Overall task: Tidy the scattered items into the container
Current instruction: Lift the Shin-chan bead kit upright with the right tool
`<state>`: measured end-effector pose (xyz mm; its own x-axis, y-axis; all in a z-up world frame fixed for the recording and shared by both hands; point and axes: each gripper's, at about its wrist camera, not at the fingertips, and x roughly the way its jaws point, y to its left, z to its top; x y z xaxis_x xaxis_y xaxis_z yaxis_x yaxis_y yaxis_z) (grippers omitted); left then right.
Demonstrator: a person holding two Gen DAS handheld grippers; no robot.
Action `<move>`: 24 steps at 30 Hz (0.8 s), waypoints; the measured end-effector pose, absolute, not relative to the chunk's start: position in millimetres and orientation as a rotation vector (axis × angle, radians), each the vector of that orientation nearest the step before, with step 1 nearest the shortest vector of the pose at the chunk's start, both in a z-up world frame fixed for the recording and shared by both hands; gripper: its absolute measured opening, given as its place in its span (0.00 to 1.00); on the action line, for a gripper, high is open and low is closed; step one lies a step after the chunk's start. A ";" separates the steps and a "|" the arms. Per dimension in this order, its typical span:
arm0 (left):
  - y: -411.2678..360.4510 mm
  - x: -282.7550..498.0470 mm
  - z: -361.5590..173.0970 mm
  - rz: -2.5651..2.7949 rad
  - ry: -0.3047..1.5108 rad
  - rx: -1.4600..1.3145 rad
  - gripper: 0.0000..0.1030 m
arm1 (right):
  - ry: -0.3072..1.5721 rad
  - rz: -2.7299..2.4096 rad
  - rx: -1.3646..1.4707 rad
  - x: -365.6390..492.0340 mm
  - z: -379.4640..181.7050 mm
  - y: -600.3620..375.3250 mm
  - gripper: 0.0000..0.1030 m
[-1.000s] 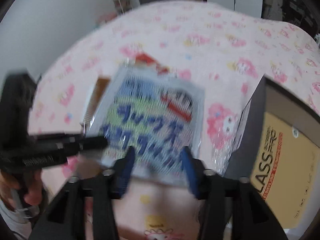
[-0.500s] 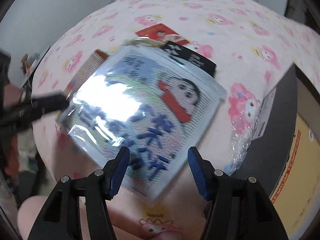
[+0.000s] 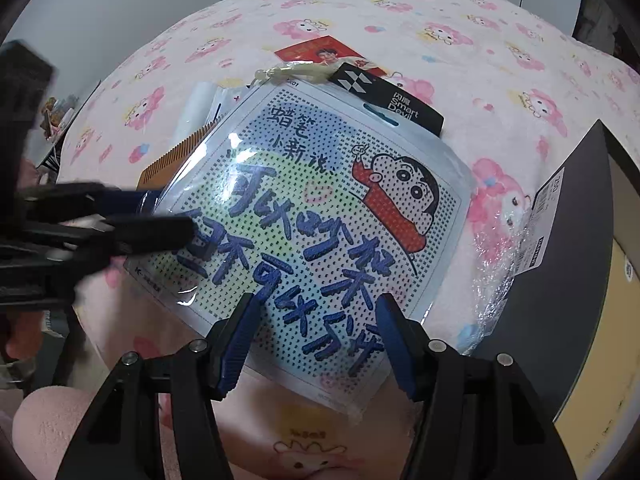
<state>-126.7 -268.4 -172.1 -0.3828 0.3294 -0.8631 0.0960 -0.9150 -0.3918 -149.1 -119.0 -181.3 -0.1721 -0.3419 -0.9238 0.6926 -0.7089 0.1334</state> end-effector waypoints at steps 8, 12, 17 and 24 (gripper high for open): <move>-292.8 -97.1 -157.4 2.486 -0.662 -1.570 0.29 | 0.386 -1.980 1.401 -152.4 -178.5 -120.8 0.55; -302.3 -67.2 -157.7 2.509 -0.763 -1.544 0.29 | 0.371 -1.966 1.406 -154.4 -176.5 -111.0 0.55; -307.8 -48.6 -164.4 2.544 -0.777 -1.564 0.32 | 0.401 -1.925 1.434 -151.4 -182.8 -110.4 0.61; -310.1 -67.4 -174.2 2.570 -0.758 -1.559 0.43 | 0.328 -1.790 1.529 -161.1 -203.7 -121.7 0.76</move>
